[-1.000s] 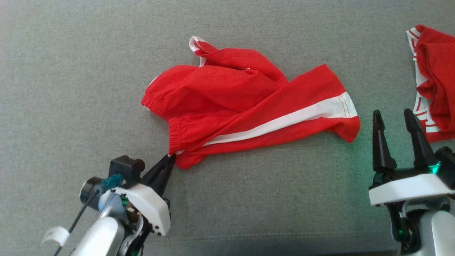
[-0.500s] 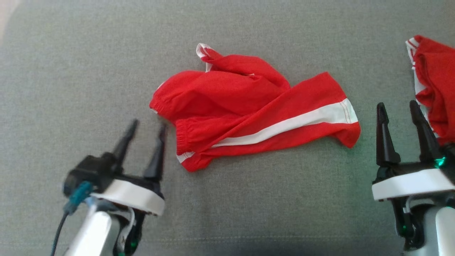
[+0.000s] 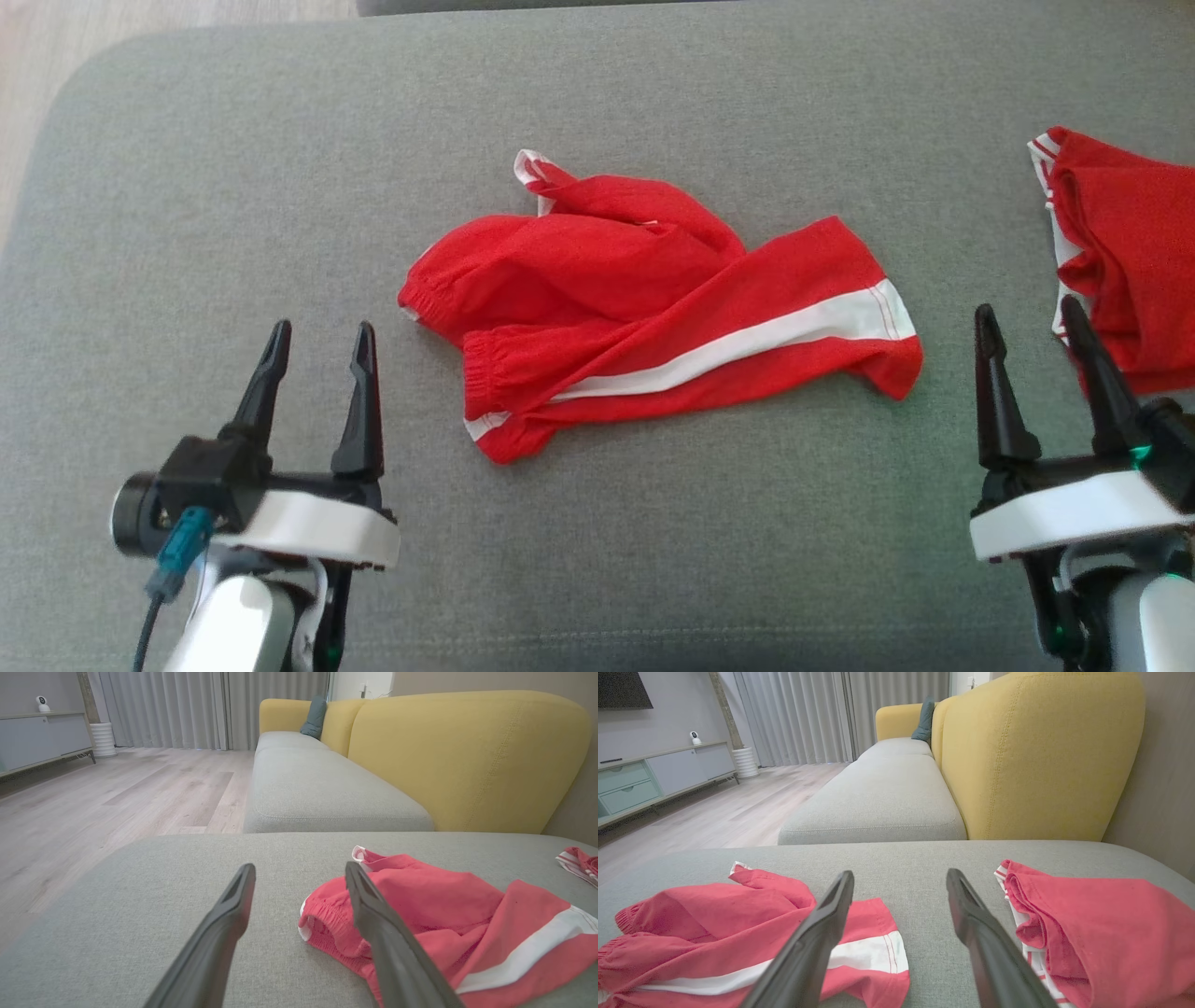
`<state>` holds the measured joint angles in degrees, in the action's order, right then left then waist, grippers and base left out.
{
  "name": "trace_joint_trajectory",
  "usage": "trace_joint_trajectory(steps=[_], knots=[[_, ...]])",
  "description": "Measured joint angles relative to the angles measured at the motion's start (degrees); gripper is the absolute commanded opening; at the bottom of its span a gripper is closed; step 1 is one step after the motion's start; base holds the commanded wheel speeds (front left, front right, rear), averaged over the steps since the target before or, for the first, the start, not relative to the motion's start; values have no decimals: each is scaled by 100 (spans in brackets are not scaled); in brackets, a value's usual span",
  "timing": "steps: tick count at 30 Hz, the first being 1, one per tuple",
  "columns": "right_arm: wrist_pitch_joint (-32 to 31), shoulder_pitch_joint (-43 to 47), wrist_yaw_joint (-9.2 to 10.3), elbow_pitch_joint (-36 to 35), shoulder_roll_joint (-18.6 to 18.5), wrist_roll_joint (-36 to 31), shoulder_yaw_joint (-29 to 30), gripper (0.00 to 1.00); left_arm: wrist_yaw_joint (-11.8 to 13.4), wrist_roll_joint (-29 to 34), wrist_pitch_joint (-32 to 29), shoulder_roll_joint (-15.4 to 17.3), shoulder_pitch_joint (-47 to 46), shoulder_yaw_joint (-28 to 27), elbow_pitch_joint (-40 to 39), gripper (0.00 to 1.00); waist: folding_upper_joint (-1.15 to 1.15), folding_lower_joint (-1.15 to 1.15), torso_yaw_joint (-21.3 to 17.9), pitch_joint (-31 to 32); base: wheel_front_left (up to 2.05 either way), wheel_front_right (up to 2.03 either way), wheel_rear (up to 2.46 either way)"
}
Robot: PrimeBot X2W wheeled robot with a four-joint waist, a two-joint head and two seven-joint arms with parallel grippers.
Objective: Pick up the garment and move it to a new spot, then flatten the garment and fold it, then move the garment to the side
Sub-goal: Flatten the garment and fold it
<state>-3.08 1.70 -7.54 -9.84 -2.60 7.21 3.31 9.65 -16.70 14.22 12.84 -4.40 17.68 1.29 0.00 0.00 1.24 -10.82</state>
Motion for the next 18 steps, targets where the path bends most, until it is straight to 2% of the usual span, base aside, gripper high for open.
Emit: trace_joint_trajectory(steps=[18], knots=[[-23,17,0,-48,1,36,-25,100,2,10,-2,71,51,77,63,100,0,0,-30,-52,0,0,0]])
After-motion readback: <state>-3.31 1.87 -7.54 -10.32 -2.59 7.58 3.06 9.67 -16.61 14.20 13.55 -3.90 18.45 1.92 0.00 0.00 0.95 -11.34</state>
